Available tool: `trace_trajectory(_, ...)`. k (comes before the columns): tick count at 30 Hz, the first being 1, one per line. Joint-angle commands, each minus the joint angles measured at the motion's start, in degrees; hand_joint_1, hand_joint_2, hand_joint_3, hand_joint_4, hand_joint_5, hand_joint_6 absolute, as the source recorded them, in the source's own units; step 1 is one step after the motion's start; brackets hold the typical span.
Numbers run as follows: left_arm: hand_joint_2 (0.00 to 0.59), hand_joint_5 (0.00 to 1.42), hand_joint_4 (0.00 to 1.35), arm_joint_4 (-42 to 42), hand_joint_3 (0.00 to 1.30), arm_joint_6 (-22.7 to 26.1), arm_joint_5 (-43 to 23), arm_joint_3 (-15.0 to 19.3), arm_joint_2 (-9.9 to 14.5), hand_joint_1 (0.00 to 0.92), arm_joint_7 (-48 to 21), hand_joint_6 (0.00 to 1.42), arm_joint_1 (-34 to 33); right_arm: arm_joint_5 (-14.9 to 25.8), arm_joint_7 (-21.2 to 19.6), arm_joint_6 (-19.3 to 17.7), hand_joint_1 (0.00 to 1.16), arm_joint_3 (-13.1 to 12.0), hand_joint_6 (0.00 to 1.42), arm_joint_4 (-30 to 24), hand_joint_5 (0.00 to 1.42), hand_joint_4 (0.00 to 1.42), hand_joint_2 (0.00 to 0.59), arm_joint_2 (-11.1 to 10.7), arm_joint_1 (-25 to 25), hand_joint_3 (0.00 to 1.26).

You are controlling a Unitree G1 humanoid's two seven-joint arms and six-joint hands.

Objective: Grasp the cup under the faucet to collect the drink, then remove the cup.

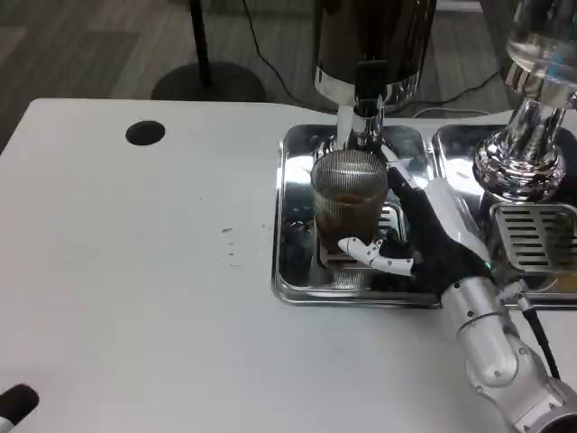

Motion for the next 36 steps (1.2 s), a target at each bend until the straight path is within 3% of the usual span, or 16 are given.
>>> trace_trajectory(1, 0.059, 0.00, 0.00, -0.87, 0.03, -0.32, -0.69, 0.60, -0.55, 0.000, -0.80, 0.00, 0.39, 0.18, -0.68, 0.01, 0.79, 0.26, 0.14, 1.74, 0.12, 0.10, 0.205, 0.24, -1.45, 0.06)
trace_trajectory(17, 0.060, 0.00, 0.00, -1.64, 0.04, -0.76, -0.92, 1.69, -1.13, 0.000, -1.25, 0.00, 1.33, 2.32, -1.27, -0.47, 0.77, -1.06, 0.14, 5.82, 0.12, 0.11, 0.218, 0.93, -2.93, 0.06)
trace_trajectory(36, 0.061, 0.00, 0.00, -2.66, 0.05, -0.36, -0.80, 1.85, -1.27, 0.000, -2.06, 0.00, 0.78, 3.99, -1.51, -1.00, 0.77, -1.60, 0.12, 6.74, 0.13, 0.13, 0.212, 0.71, -1.62, 0.06)
